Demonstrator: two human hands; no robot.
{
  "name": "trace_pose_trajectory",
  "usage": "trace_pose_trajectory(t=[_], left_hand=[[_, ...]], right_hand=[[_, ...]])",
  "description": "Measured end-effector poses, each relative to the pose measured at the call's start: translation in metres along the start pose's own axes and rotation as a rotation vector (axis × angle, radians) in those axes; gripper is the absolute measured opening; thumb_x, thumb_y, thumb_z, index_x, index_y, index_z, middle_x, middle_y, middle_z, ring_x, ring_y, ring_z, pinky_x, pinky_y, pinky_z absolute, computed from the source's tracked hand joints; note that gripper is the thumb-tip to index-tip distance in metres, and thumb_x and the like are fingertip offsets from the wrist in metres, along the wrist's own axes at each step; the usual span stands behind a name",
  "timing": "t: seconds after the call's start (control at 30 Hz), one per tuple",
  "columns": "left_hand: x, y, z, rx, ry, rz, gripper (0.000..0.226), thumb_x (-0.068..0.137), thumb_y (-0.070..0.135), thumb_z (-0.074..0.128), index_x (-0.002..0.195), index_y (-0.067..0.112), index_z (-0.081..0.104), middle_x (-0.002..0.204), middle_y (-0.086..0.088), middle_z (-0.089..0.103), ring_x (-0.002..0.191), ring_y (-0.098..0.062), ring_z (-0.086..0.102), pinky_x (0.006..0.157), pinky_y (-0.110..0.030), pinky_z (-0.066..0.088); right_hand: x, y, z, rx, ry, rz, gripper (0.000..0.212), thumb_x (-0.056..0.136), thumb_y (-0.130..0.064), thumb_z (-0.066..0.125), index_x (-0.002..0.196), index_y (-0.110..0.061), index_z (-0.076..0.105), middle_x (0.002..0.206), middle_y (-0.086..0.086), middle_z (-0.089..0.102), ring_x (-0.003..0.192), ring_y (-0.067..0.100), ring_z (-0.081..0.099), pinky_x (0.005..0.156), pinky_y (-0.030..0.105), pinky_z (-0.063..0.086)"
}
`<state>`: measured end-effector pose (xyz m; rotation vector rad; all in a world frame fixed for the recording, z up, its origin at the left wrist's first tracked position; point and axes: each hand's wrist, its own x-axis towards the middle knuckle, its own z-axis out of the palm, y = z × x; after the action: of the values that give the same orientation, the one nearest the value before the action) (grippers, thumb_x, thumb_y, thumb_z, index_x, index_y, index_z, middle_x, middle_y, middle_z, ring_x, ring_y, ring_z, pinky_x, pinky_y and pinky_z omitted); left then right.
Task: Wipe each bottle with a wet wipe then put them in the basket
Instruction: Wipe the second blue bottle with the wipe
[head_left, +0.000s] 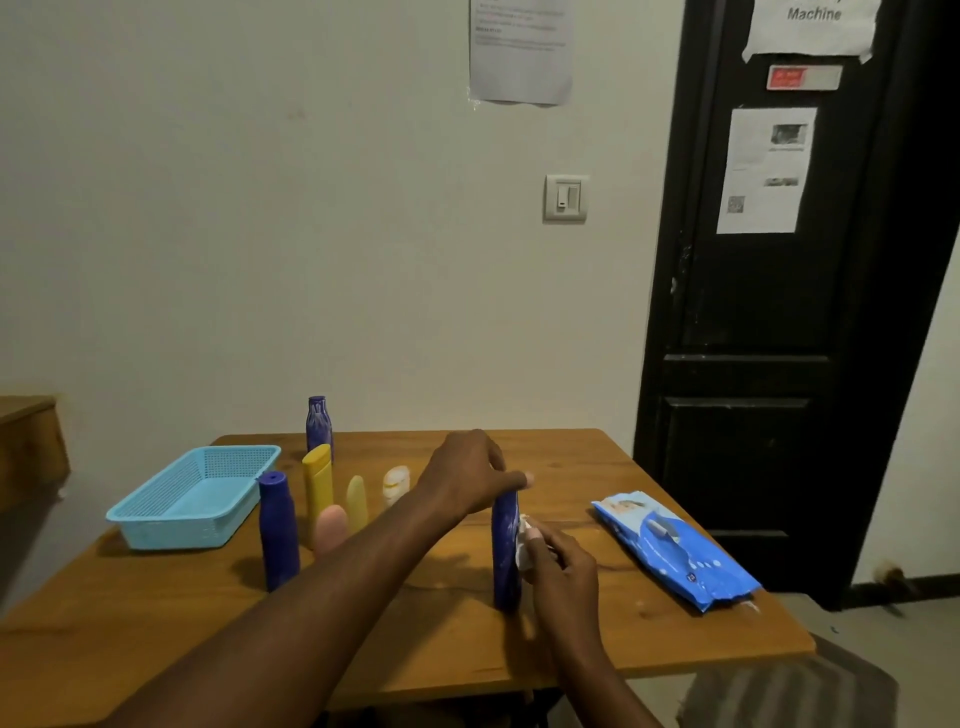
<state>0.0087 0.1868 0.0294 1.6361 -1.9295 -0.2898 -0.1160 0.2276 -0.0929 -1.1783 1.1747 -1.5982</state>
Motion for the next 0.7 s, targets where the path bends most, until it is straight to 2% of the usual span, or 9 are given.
trace_pose_trajectory(t=[0.07, 0.1, 0.17, 0.27, 0.33, 0.4, 0.5, 0.57, 0.7], left_hand=[[-0.001, -0.002, -0.001, -0.008, -0.027, 0.009, 0.04, 0.084, 0.053, 0.073, 0.088, 0.014, 0.081, 0.088, 0.003, 0.075, 0.068, -0.009, 0.069, 0.059, -0.021, 0.053], [-0.001, -0.004, -0.002, -0.013, -0.048, 0.008, 0.04, 0.086, 0.053, 0.071, 0.089, 0.014, 0.081, 0.087, 0.003, 0.076, 0.067, -0.01, 0.07, 0.057, -0.019, 0.051], [-0.001, -0.006, -0.004, -0.021, -0.079, 0.002, 0.039, 0.09, 0.05, 0.068, 0.088, 0.013, 0.081, 0.081, 0.0, 0.076, 0.068, -0.012, 0.072, 0.057, -0.018, 0.05], [-0.002, -0.007, -0.004, -0.036, -0.079, 0.008, 0.037, 0.091, 0.046, 0.068, 0.086, 0.012, 0.08, 0.078, -0.002, 0.076, 0.069, -0.014, 0.072, 0.062, -0.022, 0.053], [-0.002, -0.007, -0.003, -0.055, -0.075, 0.016, 0.035, 0.09, 0.045, 0.069, 0.085, 0.013, 0.081, 0.078, -0.001, 0.076, 0.067, -0.012, 0.072, 0.061, -0.021, 0.052], [-0.001, -0.007, -0.002, -0.079, -0.07, 0.015, 0.032, 0.09, 0.043, 0.071, 0.084, 0.013, 0.081, 0.078, 0.0, 0.076, 0.065, -0.008, 0.071, 0.059, -0.018, 0.051], [0.0, -0.008, 0.0, -0.127, -0.056, -0.006, 0.029, 0.089, 0.038, 0.073, 0.081, 0.012, 0.081, 0.074, 0.0, 0.075, 0.06, -0.004, 0.07, 0.057, -0.018, 0.051], [-0.001, -0.008, 0.002, -0.137, -0.041, -0.01, 0.028, 0.089, 0.037, 0.073, 0.078, 0.012, 0.08, 0.071, 0.001, 0.075, 0.059, -0.004, 0.07, 0.056, -0.018, 0.05], [-0.003, -0.007, 0.005, -0.135, -0.021, -0.014, 0.031, 0.088, 0.044, 0.073, 0.079, 0.016, 0.08, 0.071, 0.003, 0.075, 0.062, -0.005, 0.069, 0.058, -0.019, 0.048]], right_hand=[[-0.002, 0.001, 0.001, -0.002, -0.001, 0.011, 0.021, 0.1, -0.022, 0.062, 0.118, -0.03, 0.069, 0.113, -0.016, 0.068, 0.107, 0.004, 0.063, 0.08, 0.023, 0.056], [-0.002, 0.003, 0.001, -0.013, 0.0, 0.016, 0.023, 0.099, -0.021, 0.064, 0.119, -0.031, 0.069, 0.113, -0.016, 0.069, 0.107, 0.004, 0.063, 0.082, 0.024, 0.057], [-0.002, 0.005, 0.001, -0.028, -0.004, 0.037, 0.026, 0.098, -0.018, 0.065, 0.122, -0.029, 0.07, 0.112, -0.016, 0.07, 0.107, 0.004, 0.064, 0.087, 0.026, 0.058], [-0.001, 0.002, 0.001, -0.026, 0.002, 0.061, 0.028, 0.098, -0.013, 0.065, 0.123, -0.023, 0.07, 0.102, -0.021, 0.069, 0.1, -0.001, 0.063, 0.084, 0.023, 0.056], [0.0, -0.005, 0.003, -0.008, 0.023, 0.044, 0.025, 0.097, -0.015, 0.066, 0.12, -0.026, 0.071, 0.103, -0.021, 0.07, 0.103, 0.003, 0.065, 0.088, 0.027, 0.057], [0.001, -0.017, 0.005, 0.005, 0.042, -0.019, 0.022, 0.098, -0.021, 0.066, 0.116, -0.033, 0.071, 0.107, -0.017, 0.073, 0.108, 0.005, 0.066, 0.093, 0.032, 0.058], [0.002, -0.034, 0.009, 0.011, 0.026, -0.126, 0.026, 0.101, -0.025, 0.061, 0.124, -0.035, 0.067, 0.114, -0.024, 0.069, 0.108, -0.007, 0.061, 0.083, 0.016, 0.055], [-0.002, -0.034, 0.014, -0.001, -0.013, -0.132, 0.032, 0.104, -0.027, 0.055, 0.135, -0.033, 0.062, 0.122, -0.025, 0.063, 0.112, -0.008, 0.057, 0.08, 0.011, 0.05], [-0.014, -0.011, 0.016, -0.183, -0.05, -0.136, 0.042, 0.107, -0.036, 0.047, 0.148, -0.031, 0.047, 0.135, -0.018, 0.051, 0.126, 0.0, 0.045, 0.097, 0.017, 0.041]])
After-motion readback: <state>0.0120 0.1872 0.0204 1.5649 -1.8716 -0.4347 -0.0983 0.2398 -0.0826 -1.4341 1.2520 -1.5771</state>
